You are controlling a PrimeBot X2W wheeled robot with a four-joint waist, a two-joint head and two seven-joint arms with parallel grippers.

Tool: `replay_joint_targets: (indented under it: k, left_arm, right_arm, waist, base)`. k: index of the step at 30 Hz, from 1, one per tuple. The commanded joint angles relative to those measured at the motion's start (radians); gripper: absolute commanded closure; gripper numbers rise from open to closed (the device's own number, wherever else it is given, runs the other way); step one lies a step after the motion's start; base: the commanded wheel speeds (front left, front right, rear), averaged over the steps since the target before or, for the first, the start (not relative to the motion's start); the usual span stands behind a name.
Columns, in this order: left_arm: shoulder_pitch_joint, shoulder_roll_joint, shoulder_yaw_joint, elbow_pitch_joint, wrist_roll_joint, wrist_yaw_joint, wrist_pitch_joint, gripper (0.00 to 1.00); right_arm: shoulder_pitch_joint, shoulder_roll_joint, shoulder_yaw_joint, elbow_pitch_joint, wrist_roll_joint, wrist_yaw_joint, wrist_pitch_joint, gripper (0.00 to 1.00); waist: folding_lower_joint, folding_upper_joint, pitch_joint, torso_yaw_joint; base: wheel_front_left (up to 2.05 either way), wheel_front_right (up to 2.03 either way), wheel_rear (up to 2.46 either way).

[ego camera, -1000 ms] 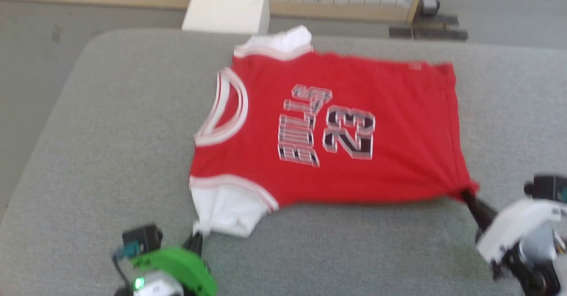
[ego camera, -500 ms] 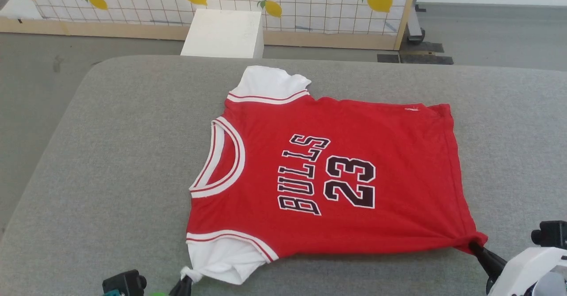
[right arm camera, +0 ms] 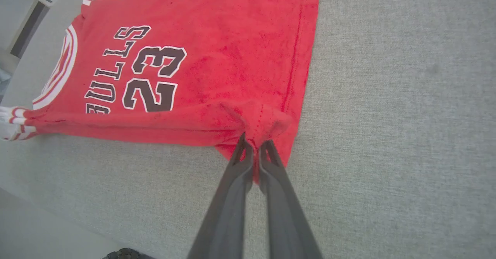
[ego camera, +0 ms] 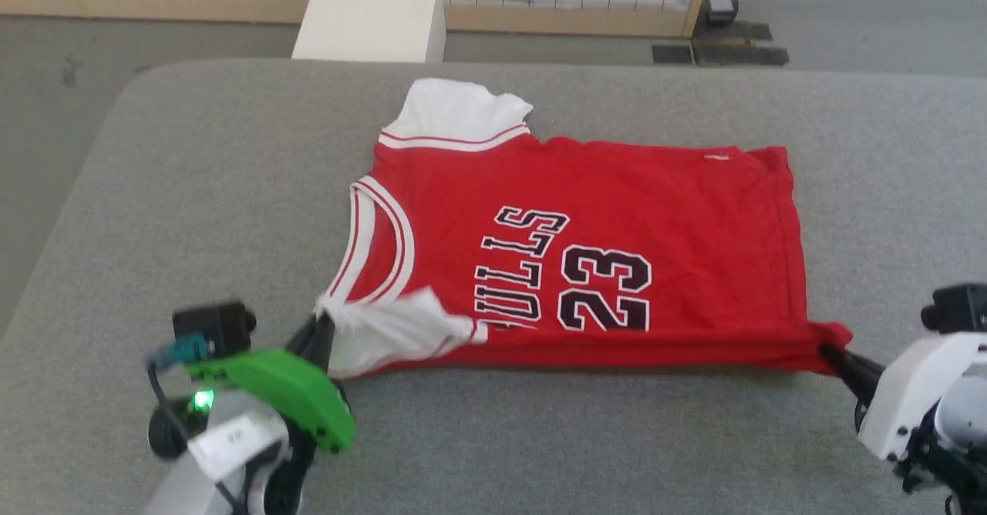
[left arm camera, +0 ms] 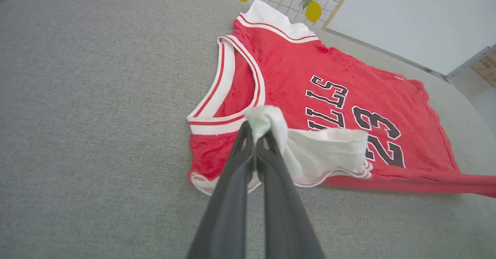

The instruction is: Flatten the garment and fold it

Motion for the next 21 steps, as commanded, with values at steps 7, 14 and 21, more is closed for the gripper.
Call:
replay_joint_targets:
  k: [7,14,21]
  left_arm:
    - [-0.349,0.011,-0.023,0.168,0.043,-0.065,0.060,1.00]
    - [-0.512,-0.013,-0.041,0.310,0.060,-0.093,0.064,1.00]
    - [-0.596,-0.039,-0.060,0.439,0.070,-0.112,0.049,1.00]
  right_arm:
    - [-0.203,-0.024,0.013,-0.009,-0.047,-0.002,0.153,1.00]
    - [-0.304,-0.022,0.039,0.022,-0.072,-0.002,0.204,1.00]
    - [-0.352,-0.031,0.065,0.059,-0.085,-0.002,0.242,1.00]
  waist:
    - [0.0001,0.0000,0.235,-0.023]
    - [0.0001,0.0000,0.328,-0.027]
    - [0.0001,0.0000,0.389,-0.021]
  base:
    - [0.00,0.00,0.00]
    - [0.00,0.00,0.00]
    - [0.00,0.00,0.00]
